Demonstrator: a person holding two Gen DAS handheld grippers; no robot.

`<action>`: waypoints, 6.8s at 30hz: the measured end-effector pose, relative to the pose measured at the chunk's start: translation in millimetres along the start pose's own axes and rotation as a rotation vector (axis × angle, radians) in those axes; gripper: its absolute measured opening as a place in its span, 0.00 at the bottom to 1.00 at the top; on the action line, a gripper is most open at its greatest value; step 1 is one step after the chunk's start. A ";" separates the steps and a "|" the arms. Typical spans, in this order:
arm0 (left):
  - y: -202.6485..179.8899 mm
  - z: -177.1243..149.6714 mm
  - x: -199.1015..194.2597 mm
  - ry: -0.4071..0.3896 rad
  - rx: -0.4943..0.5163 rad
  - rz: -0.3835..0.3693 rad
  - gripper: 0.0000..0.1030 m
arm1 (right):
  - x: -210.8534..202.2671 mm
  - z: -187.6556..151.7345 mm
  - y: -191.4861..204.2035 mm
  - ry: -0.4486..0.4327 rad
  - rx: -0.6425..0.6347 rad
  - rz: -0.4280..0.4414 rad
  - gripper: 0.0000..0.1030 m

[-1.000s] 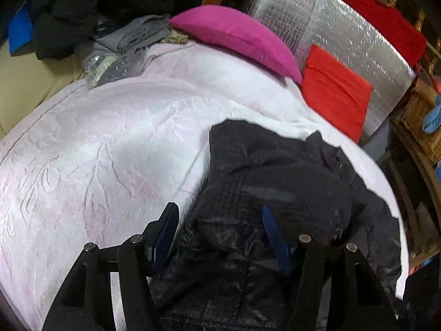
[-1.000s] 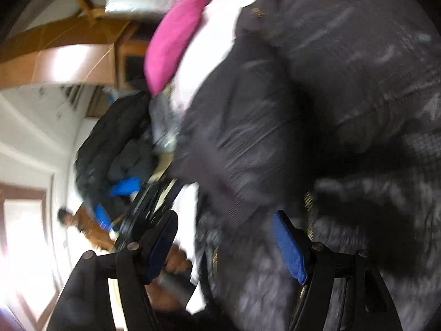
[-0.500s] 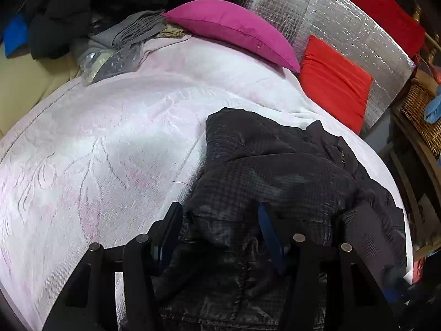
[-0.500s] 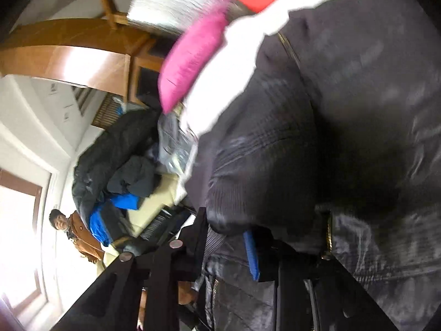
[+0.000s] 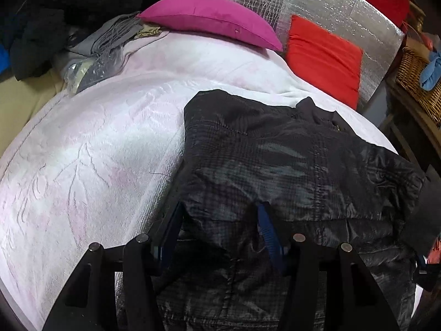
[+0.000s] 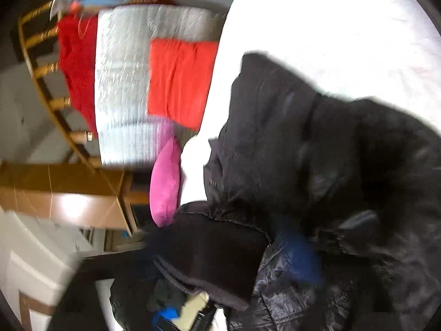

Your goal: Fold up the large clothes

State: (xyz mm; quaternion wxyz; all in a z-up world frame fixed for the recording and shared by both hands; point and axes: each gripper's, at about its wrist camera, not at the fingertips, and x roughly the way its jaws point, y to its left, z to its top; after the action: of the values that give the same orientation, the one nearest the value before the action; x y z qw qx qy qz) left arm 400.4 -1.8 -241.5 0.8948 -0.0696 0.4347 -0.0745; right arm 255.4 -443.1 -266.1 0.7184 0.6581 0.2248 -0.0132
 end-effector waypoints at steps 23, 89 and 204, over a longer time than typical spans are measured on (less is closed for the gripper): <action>-16.7 -7.4 5.0 -0.007 0.135 0.041 0.56 | 44.5 22.6 14.2 0.135 -0.215 -0.236 0.75; -64.6 -12.8 -30.6 -0.211 0.364 0.079 0.78 | 73.7 -38.0 91.1 -0.073 -0.898 -0.545 0.55; 85.6 -207.2 -123.6 0.131 0.116 -0.039 0.81 | -181.8 -148.0 -66.9 0.297 -0.661 -0.584 0.70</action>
State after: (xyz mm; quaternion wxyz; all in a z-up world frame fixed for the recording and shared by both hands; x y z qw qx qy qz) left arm 167.8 93.7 -289.8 0.8654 -0.0212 0.4858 -0.1211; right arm 25.8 -361.5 -271.8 0.8160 0.2977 0.4932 -0.0482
